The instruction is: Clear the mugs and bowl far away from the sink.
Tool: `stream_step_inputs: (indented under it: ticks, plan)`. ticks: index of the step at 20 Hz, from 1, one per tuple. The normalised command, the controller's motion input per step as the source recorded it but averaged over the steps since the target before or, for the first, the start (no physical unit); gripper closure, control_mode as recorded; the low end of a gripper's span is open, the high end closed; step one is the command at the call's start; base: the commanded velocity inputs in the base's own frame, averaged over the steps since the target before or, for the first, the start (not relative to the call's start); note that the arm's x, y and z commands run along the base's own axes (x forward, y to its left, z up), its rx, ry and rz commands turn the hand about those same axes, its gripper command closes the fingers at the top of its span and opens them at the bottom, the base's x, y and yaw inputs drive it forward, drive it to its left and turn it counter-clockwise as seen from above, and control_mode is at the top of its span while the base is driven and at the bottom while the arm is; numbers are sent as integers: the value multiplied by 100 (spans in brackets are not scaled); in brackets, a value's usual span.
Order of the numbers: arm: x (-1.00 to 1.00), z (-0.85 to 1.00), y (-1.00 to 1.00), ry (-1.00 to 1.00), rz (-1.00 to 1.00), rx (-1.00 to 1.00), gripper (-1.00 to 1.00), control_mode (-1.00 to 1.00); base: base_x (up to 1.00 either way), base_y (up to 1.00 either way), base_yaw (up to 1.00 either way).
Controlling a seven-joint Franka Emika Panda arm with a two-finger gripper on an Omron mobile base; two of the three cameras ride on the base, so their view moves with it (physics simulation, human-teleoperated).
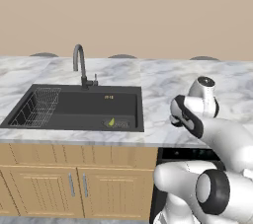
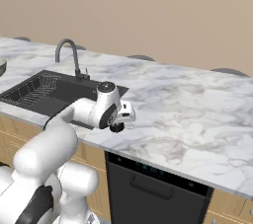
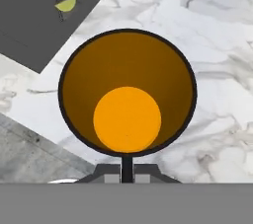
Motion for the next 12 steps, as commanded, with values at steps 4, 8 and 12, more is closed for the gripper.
stream_step_inputs:
  ticks: [4,8,12]
  plan:
    - [-47,100,32,-3,0,0,100,-100,0,0,0]
    - [-55,98,23,-8,0,0,100,-100,0,0,0]
    - [-58,100,18,-8,0,0,100,-100,0,0,0]
